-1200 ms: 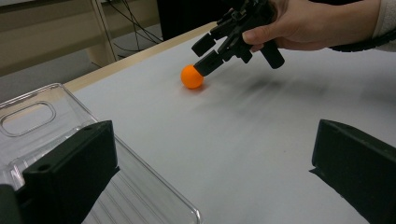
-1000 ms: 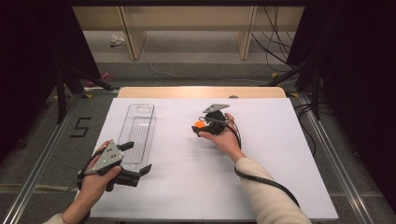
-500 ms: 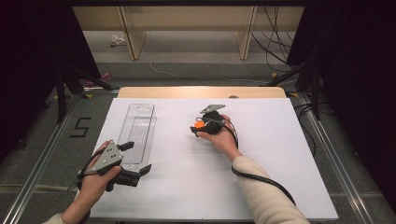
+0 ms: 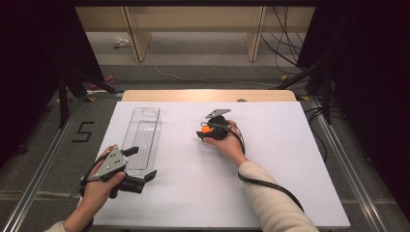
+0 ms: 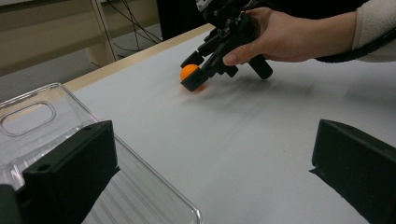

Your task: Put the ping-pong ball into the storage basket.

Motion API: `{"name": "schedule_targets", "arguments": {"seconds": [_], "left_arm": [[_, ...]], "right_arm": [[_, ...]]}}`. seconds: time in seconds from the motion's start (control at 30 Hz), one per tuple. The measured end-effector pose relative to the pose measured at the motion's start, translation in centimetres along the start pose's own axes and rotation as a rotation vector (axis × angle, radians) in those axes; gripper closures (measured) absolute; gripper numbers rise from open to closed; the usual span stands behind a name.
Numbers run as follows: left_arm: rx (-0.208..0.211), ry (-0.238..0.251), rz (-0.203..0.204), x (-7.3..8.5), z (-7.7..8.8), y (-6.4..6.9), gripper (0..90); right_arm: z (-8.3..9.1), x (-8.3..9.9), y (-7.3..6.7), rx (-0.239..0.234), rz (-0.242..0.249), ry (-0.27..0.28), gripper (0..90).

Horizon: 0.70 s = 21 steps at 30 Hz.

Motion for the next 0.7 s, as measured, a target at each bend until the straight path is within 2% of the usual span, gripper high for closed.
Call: {"name": "schedule_targets", "arguments": {"seconds": [0.23, 0.7], "left_arm": [[0.002, 0.001, 0.002, 0.00, 0.00, 0.01, 0.0], [0.000, 0.002, 0.002, 0.00, 0.03, -0.01, 0.0]], "right_arm": [[-0.19, 0.06, 0.08, 0.003, -0.005, -0.003, 34.3], [-0.33, 0.15, 0.34, -0.006, -0.021, -0.004, 46.3]]}}
Point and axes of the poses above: each handheld gripper's, and its own axes: z roughly backward along the jaws, x roughly out of its underside, y roughly to its right, the point moved 1 cm from there along -z, roughly forward along the jaws, and after that the axes turned 1 degree about -z, right-handed, at the moved point
